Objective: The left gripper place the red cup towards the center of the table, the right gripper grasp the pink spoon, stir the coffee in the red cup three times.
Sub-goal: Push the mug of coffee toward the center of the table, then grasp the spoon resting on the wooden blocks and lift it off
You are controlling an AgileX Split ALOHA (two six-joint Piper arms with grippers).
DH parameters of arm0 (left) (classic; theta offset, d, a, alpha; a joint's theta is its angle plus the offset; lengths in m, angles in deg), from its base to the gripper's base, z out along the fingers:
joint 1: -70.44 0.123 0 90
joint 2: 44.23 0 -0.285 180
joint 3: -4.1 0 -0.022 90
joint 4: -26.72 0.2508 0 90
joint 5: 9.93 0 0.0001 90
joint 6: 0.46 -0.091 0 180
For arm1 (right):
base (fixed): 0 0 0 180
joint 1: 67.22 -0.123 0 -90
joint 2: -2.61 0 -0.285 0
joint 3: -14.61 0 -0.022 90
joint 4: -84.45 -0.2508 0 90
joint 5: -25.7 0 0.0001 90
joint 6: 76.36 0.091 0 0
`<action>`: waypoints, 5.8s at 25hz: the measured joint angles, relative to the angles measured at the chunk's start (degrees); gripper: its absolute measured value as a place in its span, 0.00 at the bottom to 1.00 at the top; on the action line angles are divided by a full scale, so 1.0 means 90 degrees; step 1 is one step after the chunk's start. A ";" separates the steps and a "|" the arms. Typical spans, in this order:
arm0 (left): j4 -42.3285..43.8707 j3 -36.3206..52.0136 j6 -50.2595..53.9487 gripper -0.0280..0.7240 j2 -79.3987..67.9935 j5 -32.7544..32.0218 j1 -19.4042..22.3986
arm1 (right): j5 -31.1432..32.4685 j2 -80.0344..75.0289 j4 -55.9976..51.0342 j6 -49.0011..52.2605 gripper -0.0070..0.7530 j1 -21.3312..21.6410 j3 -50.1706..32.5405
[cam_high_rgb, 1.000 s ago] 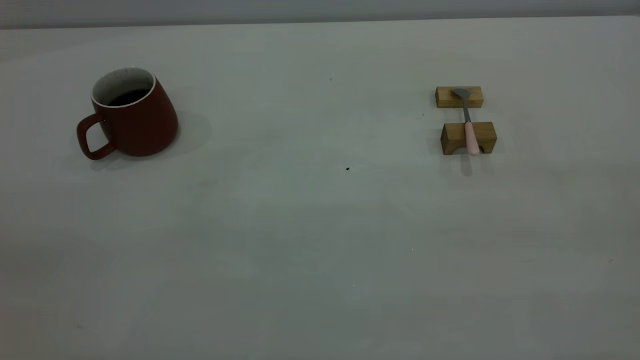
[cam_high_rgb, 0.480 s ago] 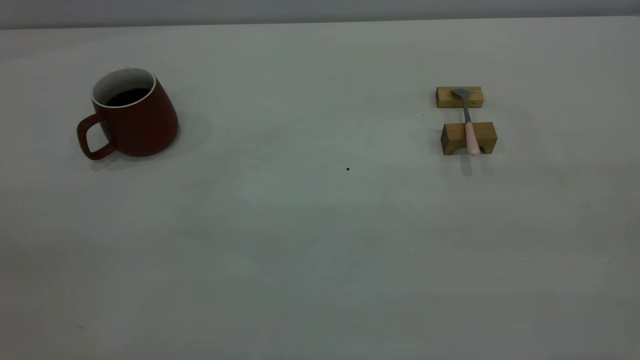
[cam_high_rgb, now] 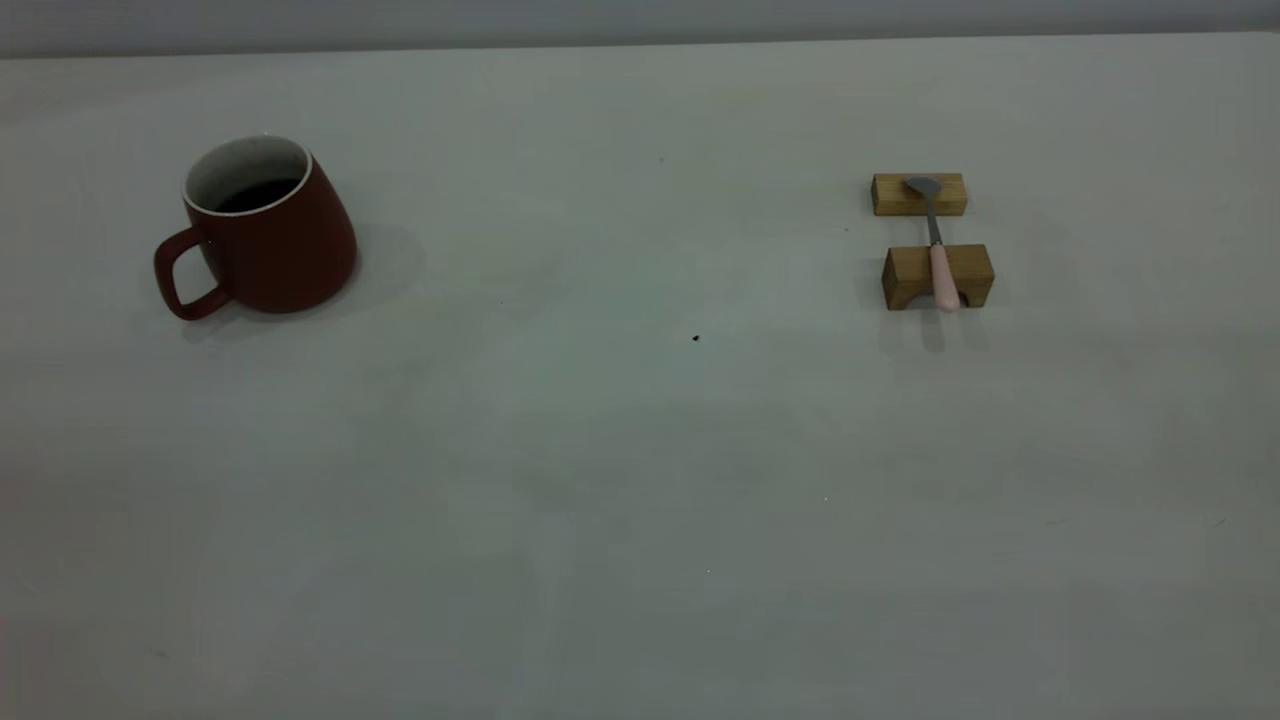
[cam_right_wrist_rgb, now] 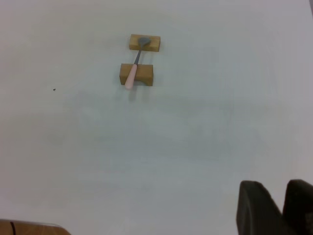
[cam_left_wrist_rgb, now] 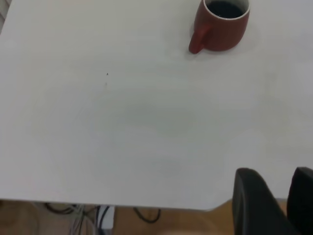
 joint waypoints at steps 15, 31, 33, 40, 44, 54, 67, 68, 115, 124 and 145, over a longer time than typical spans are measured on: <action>0.0280 -0.1886 -0.1084 0.92 -0.6465 0.2645 0.0000 | 0.0000 0.0000 0.0000 0.0000 0.23 0.0000 0.0000; -0.0078 -0.3597 -0.2714 0.93 -1.1237 0.3773 -0.0419 | 0.0000 0.0000 0.0000 0.0000 0.23 0.0000 0.0000; -0.0078 -0.3705 -0.2838 0.92 -1.1600 0.3903 -0.0419 | 0.0000 0.0000 0.0000 0.0000 0.23 0.0000 0.0000; -0.0072 -0.4430 -0.3058 0.89 -1.2862 0.4025 -0.0419 | 0.0000 0.0000 0.0000 0.0000 0.23 0.0000 0.0000; 0.0014 -0.4759 -0.3212 0.87 -1.3365 0.4063 -0.0419 | 0.0000 0.0000 0.0000 0.0000 0.23 0.0000 0.0000; 0.0365 -0.5237 -0.3286 0.81 -1.3993 0.4219 -0.0425 | 0.0000 0.0000 0.0000 0.0000 0.23 0.0000 0.0000; 0.0431 -0.5250 -0.3538 0.64 -1.4033 0.4515 -0.1028 | 0.0000 0.0000 0.0000 0.0000 0.23 0.0000 0.0000; 0.0431 -0.5250 -0.3571 0.63 -1.4033 0.4542 -0.1094 | 0.0000 0.0000 0.0000 0.0000 0.23 0.0000 0.0000; 0.0419 -0.5293 -0.3296 0.72 -1.3480 0.4761 -0.2418 | 0.0000 0.0000 0.0000 0.0000 0.23 0.0000 0.0000; 0.0408 -0.5293 -0.1611 0.93 -1.1514 0.2709 -0.2289 | 0.0000 0.0000 0.0000 0.0000 0.23 0.0000 0.0000; 0.0329 -0.3910 0.0556 0.47 -0.5980 -0.0254 -0.2274 | 0.0000 0.0000 0.0000 0.0000 0.23 0.0000 0.0000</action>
